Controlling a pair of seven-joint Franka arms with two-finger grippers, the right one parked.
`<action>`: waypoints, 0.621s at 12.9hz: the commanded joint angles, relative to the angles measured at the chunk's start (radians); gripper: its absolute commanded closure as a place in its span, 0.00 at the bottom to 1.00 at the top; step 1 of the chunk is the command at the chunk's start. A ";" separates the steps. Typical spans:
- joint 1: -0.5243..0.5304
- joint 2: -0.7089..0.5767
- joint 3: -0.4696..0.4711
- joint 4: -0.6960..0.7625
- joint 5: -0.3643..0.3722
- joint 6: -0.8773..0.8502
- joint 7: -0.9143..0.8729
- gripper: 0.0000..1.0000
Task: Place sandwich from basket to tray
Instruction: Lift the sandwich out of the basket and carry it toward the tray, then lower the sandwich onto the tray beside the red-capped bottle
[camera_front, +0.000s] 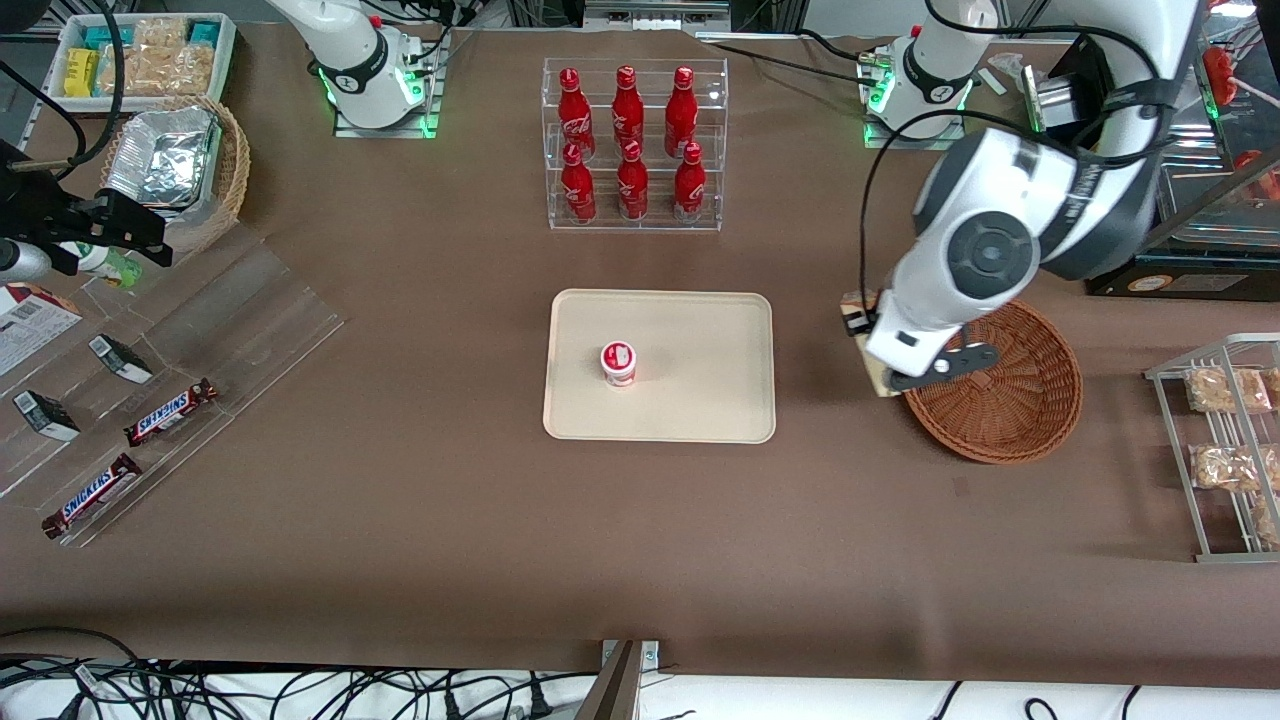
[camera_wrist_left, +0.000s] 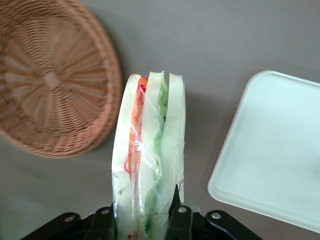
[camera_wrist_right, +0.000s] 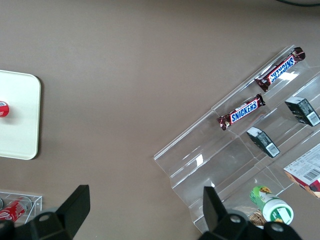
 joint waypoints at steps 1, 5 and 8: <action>-0.084 0.055 -0.003 0.030 0.035 0.047 0.006 0.63; -0.190 0.126 -0.003 0.027 0.056 0.161 -0.009 0.62; -0.244 0.184 -0.003 0.028 0.131 0.232 -0.118 0.61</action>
